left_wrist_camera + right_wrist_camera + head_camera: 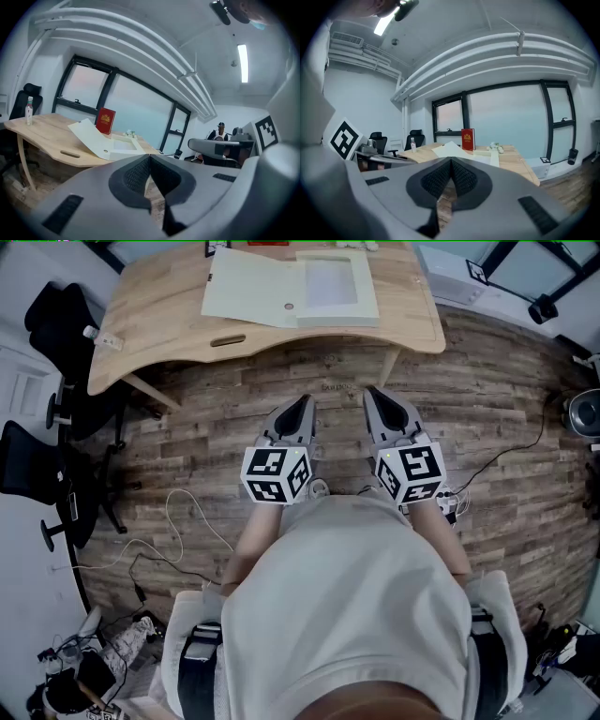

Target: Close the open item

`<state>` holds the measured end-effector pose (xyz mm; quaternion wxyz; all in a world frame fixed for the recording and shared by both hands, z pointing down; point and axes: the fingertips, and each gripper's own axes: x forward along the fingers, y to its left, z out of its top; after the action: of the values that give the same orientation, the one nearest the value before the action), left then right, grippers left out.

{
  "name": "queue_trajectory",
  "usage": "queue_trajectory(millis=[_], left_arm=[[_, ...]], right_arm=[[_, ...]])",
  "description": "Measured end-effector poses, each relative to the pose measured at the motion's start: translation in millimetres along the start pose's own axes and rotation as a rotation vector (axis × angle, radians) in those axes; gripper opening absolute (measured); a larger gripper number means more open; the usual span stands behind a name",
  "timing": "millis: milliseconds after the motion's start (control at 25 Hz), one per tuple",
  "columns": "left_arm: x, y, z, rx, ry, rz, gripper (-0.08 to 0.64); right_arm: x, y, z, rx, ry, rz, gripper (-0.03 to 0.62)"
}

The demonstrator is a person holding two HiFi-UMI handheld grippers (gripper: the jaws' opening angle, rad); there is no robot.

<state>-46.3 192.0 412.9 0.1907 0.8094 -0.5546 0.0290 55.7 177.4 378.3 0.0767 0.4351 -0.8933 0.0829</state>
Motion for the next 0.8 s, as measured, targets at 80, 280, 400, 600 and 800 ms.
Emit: queue_trajectory(millis=[80, 280, 400, 600, 800], left_arm=[[-2.8, -2.1, 0.6, -0.006, -0.002, -0.005, 0.021], [-11.6, -9.1, -1.1, 0.006, 0.001, -0.015, 0.021], [-13.5, -8.7, -0.6, 0.004, 0.000, -0.019, 0.021], [-17.5, -1.7, -0.7, 0.003, -0.001, -0.023, 0.021], [-19.7, 6.8, -0.8, -0.014, 0.002, -0.031, 0.021]], right_arm=[[-5.2, 1.0, -1.1, 0.013, -0.009, -0.005, 0.018], [-14.0, 7.4, -3.9, 0.021, -0.013, -0.007, 0.018], [-13.4, 12.8, -2.3, 0.017, -0.020, 0.001, 0.018], [-10.1, 23.1, -3.3, 0.012, -0.018, 0.013, 0.018], [-5.6, 32.2, -2.2, 0.012, -0.022, 0.025, 0.018]])
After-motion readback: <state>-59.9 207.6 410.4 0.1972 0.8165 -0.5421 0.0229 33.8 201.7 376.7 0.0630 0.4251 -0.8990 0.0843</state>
